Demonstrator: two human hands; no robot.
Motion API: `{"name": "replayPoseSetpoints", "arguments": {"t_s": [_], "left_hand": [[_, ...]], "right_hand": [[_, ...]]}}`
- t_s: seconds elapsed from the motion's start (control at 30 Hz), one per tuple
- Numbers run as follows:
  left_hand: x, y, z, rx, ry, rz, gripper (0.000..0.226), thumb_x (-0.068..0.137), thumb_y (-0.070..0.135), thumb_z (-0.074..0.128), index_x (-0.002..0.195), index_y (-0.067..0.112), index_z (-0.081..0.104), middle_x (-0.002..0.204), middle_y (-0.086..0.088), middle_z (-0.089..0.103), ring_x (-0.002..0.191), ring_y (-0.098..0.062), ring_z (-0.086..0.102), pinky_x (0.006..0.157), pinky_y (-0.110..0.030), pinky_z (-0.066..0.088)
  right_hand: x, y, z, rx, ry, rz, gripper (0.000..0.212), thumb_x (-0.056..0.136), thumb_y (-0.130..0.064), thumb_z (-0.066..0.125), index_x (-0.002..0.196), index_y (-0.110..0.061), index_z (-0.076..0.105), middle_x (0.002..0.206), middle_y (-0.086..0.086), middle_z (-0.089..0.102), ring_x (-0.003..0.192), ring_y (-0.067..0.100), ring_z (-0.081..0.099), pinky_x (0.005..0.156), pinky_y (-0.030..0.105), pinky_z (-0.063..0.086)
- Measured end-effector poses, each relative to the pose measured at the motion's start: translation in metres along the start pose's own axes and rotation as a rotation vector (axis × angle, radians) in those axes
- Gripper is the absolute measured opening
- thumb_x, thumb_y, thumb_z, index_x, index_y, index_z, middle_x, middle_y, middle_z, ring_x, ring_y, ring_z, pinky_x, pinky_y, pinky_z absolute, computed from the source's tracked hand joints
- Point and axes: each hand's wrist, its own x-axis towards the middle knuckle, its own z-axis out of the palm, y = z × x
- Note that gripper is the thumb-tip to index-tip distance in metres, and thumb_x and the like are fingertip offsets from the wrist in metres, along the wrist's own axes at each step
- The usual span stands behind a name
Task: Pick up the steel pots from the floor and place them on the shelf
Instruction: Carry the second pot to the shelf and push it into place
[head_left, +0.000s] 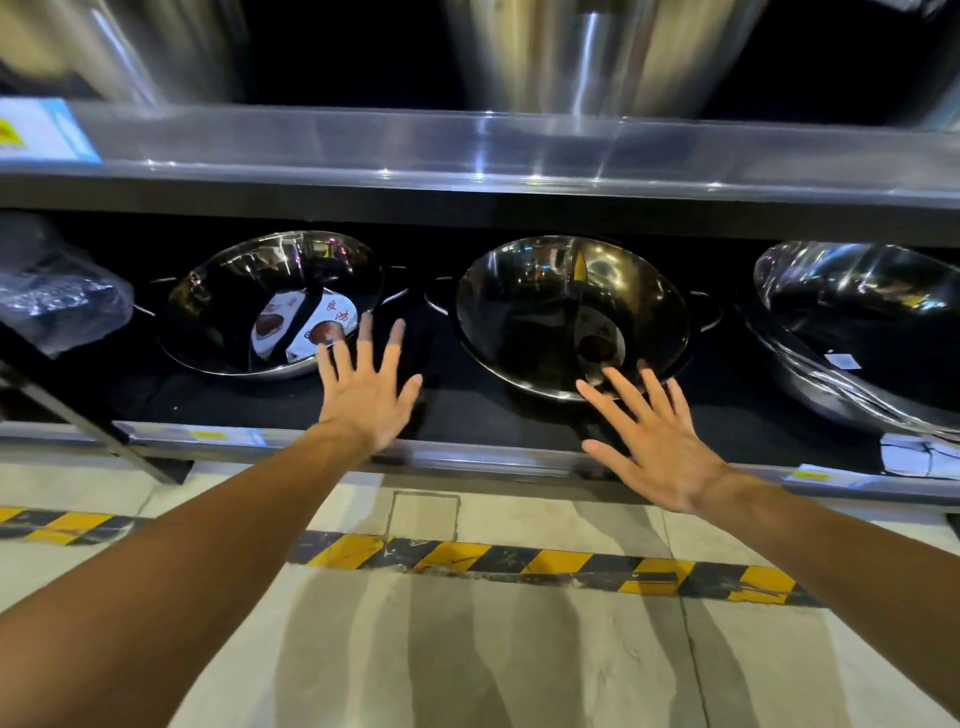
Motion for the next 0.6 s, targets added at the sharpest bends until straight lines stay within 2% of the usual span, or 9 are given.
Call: {"name": "replayPoseSetpoints", "arguments": {"t_s": [0.07,0.13,0.2,0.33,0.47,0.6], "left_hand": [[-0.002,-0.029,0.004,0.033,-0.054,-0.157,0.074,0.097,0.060,0.017,0.156,0.024,-0.011,0.165,-0.017,-0.010,0.148,-0.048,-0.011,0.118,-0.062,-0.005],[-0.007,-0.052,0.011,0.066,-0.154,-0.241,0.076,0.096,0.062,0.013,0.156,0.023,-0.010,0.165,-0.013,-0.015,0.147,-0.047,-0.015,0.117,-0.064,-0.004],[-0.014,-0.064,0.016,0.113,-0.229,-0.239,0.075,0.095,0.063,0.010,0.157,0.023,-0.007,0.164,-0.008,-0.019,0.147,-0.044,-0.018,0.117,-0.064,-0.004],[-0.019,-0.069,0.014,0.140,-0.196,-0.196,0.074,0.094,0.064,0.009,0.156,0.028,-0.008,0.165,-0.012,-0.014,0.148,-0.047,-0.012,0.117,-0.064,-0.001],[-0.023,-0.075,0.012,0.206,-0.227,-0.190,0.068,0.094,0.066,0.007,0.153,0.039,-0.011,0.162,-0.017,-0.023,0.145,-0.052,-0.015,0.117,-0.064,-0.003],[-0.023,-0.075,0.007,0.171,-0.266,-0.174,0.066,0.094,0.066,0.010,0.152,0.044,-0.012,0.160,-0.018,-0.028,0.144,-0.053,-0.018,0.118,-0.062,-0.005]], "right_hand": [[0.004,-0.008,0.003,0.006,-0.002,0.016,0.070,0.092,-0.072,0.012,0.152,-0.050,-0.016,0.167,-0.006,-0.014,0.150,0.034,-0.021,0.119,0.058,-0.013],[0.007,-0.012,0.005,0.017,0.003,0.041,0.070,0.092,-0.072,0.012,0.152,-0.051,-0.016,0.167,-0.005,-0.012,0.150,0.035,-0.021,0.118,0.059,-0.014],[0.008,-0.013,0.005,0.018,-0.001,0.056,0.070,0.091,-0.073,0.011,0.151,-0.052,-0.018,0.167,-0.005,-0.012,0.150,0.035,-0.022,0.118,0.059,-0.015],[0.007,-0.017,0.003,0.011,-0.003,0.080,0.072,0.088,-0.074,0.009,0.151,-0.051,-0.018,0.168,-0.005,-0.011,0.150,0.034,-0.023,0.118,0.058,-0.016],[0.007,-0.019,0.000,0.016,-0.012,0.084,0.073,0.087,-0.074,0.008,0.151,-0.051,-0.018,0.168,-0.005,-0.010,0.149,0.032,-0.026,0.117,0.056,-0.019],[0.006,-0.020,-0.004,0.029,-0.034,0.076,0.072,0.087,-0.075,0.008,0.152,-0.052,-0.016,0.168,-0.005,-0.008,0.150,0.030,-0.023,0.117,0.055,-0.020]]}}
